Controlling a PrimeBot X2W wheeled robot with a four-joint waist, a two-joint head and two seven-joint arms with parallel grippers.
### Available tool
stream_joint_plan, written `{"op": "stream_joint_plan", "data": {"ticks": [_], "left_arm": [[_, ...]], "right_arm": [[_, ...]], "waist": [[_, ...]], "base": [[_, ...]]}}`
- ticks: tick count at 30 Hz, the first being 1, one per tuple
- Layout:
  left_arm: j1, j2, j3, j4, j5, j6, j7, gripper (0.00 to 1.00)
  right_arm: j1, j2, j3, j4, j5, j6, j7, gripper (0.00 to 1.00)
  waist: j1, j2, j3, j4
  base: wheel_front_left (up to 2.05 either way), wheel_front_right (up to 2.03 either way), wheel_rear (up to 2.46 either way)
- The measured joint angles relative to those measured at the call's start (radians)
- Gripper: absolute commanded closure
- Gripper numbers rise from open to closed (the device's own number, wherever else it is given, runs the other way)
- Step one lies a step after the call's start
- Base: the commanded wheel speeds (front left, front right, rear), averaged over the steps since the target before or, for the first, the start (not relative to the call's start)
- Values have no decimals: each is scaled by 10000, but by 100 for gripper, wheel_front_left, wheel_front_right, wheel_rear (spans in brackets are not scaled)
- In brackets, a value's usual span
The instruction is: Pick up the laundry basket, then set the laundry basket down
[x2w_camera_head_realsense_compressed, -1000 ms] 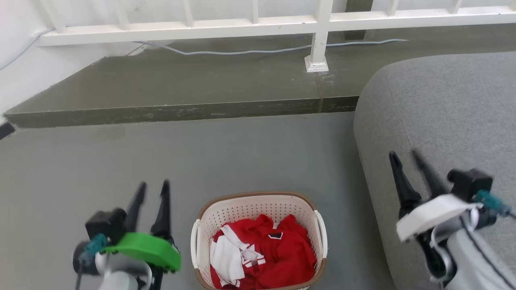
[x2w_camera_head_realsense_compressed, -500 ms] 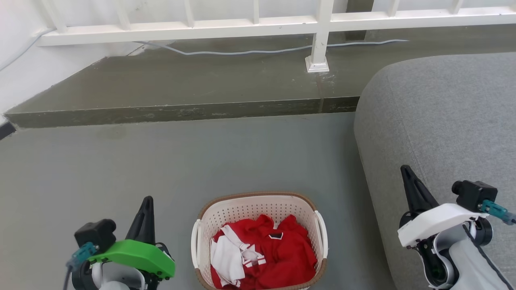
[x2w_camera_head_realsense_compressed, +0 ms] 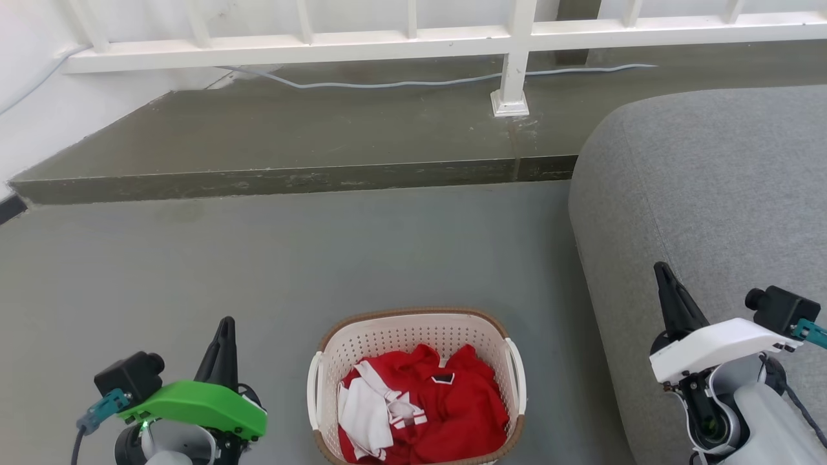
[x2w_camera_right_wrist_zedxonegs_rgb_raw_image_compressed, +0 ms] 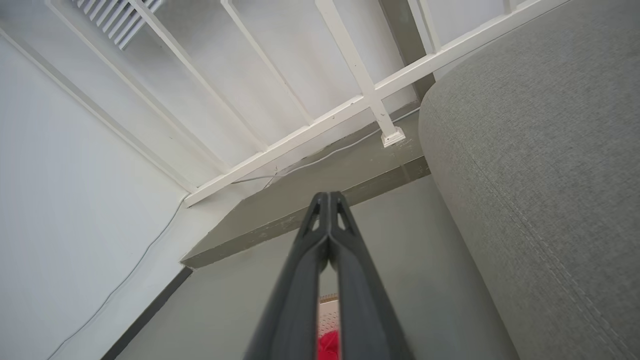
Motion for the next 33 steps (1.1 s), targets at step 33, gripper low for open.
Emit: {"op": "stream_joint_plan", "data": {"ticks": [33], "left_arm": [[-2, -88, 1124, -35, -3507, -357, 1131, 100]], "right_arm": [[0, 522, -1356, -178, 3494, 251, 1170, 100]], "waist": [[0, 0, -16, 63]], "base": [[0, 0, 0]]}}
